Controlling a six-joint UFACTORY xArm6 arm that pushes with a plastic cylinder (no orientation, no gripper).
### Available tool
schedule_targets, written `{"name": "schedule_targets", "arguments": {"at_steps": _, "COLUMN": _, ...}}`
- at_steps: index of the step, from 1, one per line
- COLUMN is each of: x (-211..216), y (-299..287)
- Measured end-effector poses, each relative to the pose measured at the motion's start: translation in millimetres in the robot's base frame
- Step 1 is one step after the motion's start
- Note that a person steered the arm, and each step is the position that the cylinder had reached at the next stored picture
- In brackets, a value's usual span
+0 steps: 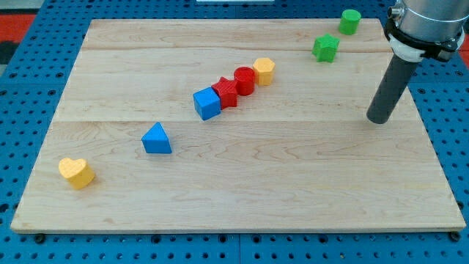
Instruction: Move the green star towards the left center of the board
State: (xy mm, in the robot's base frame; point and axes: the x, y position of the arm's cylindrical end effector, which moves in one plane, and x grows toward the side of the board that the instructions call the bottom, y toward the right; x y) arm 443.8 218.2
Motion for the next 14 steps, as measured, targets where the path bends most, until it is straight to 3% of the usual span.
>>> {"name": "schedule_targets", "arguments": {"at_steps": 4, "x": 4, "y": -31}}
{"name": "schedule_targets", "arguments": {"at_steps": 5, "x": -30, "y": -53}}
{"name": "schedule_targets", "arguments": {"at_steps": 6, "x": -84, "y": -23}}
{"name": "schedule_targets", "arguments": {"at_steps": 7, "x": -109, "y": 8}}
{"name": "schedule_targets", "arguments": {"at_steps": 9, "x": -163, "y": 16}}
{"name": "schedule_targets", "arguments": {"at_steps": 14, "x": -213, "y": -248}}
